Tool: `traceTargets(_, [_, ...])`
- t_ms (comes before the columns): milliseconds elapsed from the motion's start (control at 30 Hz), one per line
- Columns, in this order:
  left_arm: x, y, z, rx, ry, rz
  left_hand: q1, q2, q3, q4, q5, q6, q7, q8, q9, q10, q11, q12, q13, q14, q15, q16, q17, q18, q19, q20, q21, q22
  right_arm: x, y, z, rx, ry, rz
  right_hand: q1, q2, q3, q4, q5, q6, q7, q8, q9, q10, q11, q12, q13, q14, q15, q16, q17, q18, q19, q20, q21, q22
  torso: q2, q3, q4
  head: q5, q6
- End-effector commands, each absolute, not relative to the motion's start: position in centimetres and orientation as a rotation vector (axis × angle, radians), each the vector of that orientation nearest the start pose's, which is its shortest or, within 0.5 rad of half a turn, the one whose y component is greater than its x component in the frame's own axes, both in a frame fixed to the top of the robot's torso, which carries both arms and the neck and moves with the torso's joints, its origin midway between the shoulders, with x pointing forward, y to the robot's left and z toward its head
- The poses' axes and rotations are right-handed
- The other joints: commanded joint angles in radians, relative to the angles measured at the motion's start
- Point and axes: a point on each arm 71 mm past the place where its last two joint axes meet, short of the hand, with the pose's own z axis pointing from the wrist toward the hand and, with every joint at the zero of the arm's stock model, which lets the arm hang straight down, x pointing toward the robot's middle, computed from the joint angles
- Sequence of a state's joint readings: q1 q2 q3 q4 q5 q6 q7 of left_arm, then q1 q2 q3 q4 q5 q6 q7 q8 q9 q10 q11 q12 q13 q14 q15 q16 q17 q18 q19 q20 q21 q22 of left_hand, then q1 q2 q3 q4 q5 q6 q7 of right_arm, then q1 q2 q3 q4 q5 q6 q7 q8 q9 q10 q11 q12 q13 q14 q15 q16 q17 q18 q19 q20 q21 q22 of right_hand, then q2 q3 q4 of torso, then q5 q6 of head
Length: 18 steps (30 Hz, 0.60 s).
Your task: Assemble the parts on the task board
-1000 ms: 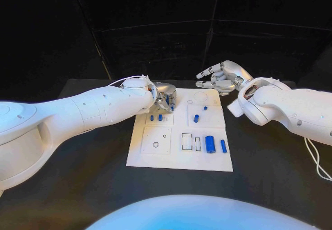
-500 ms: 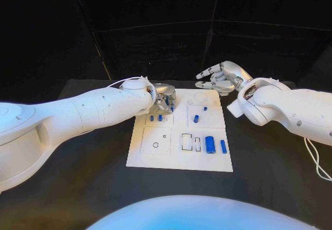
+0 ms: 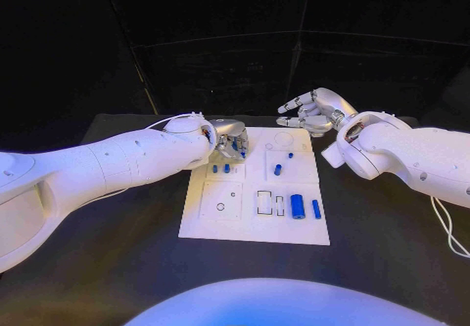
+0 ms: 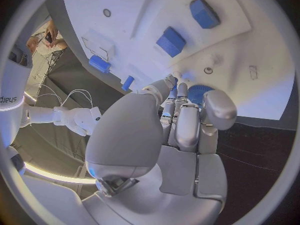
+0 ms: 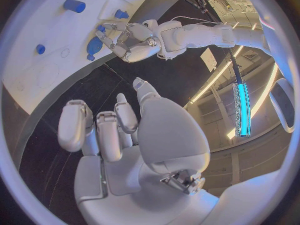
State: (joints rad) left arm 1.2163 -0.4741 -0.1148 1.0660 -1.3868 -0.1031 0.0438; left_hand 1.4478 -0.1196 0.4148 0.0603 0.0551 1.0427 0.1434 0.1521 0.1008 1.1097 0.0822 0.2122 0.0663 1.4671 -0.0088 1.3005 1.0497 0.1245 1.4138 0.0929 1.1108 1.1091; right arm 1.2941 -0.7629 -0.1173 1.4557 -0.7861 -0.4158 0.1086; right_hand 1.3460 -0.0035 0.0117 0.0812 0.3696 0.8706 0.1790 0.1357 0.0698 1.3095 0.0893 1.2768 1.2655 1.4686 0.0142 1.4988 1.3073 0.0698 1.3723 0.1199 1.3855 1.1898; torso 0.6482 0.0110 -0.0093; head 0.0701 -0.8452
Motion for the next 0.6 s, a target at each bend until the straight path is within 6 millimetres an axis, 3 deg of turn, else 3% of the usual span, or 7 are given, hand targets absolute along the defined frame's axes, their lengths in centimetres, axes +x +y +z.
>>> traceTargets(33, [54.3, 12.9, -22.7, 0.268, 1.835, -0.725, -0.003, -0.004, 0.004, 0.000, -0.001, 0.008, 0.001, -0.006, -0.001, 0.007, -0.002, -0.004, 0.001, 0.016, 0.001, 0.006, -0.001, -0.018, 0.006, -0.003, 0.004, 0.001, 50.6, -18.3, -16.4, 0.340, 1.622, 1.060, 0.000, 0.002, 0.000, 0.004, 0.006, -0.003, -0.005, 0.006, -0.001, 0.005, -0.004, 0.004, 0.001, 0.070, -0.007, -0.004, 0.130, 0.008, 0.003, -0.007, -0.007, 0.000, 0.000, 0.0001, 0.0004, 0.002, 0.002])
traceTargets(167, [54.3, 13.1, -22.3, 0.257, 1.828, -0.730, -0.005, -0.005, 0.007, 0.000, -0.001, 0.010, 0.002, -0.007, -0.001, 0.010, -0.002, -0.006, 0.002, 0.016, 0.001, 0.006, -0.001, -0.019, 0.007, -0.002, 0.004, 0.002, 50.6, -18.3, -16.4, 0.340, 1.621, 1.060, 0.000, 0.002, 0.000, 0.004, 0.006, -0.003, -0.005, 0.006, -0.001, 0.005, -0.004, 0.004, 0.001, 0.070, -0.007, -0.004, 0.130, 0.008, 0.003, -0.007, -0.007, 0.000, 0.000, 0.0012, 0.0003, 0.004, 0.003])
traceTargets(367, [54.2, 13.8, -21.8, 0.241, 1.828, -0.725, -0.006, -0.006, 0.010, -0.001, -0.001, 0.011, 0.002, -0.008, -0.001, 0.012, -0.002, -0.008, 0.002, 0.016, 0.001, 0.006, -0.002, -0.018, 0.006, -0.002, 0.004, 0.002, 50.6, -18.4, -16.4, 0.341, 1.621, 1.058, 0.000, 0.002, 0.000, 0.004, 0.006, -0.003, -0.005, 0.006, -0.001, 0.005, -0.004, 0.004, 0.001, 0.070, -0.007, -0.004, 0.130, 0.008, 0.003, -0.007, -0.007, 0.000, 0.001, 0.0000, -0.0009, 0.005, 0.005])
traceTargets(600, [54.3, 15.6, -21.2, 0.228, 1.840, -0.703, -0.008, -0.009, 0.015, -0.003, -0.001, 0.016, 0.002, -0.010, -0.002, 0.018, -0.002, -0.012, 0.003, 0.015, 0.001, 0.006, -0.005, -0.019, 0.007, -0.002, 0.007, 0.005, 50.6, -18.5, -16.4, 0.343, 1.621, 1.055, 0.000, 0.002, 0.000, 0.004, 0.006, -0.003, -0.005, 0.006, -0.001, 0.005, -0.004, 0.004, 0.001, 0.070, -0.007, -0.004, 0.130, 0.008, 0.003, -0.007, -0.007, 0.000, 0.001, 0.0002, -0.0004, 0.004, 0.005])
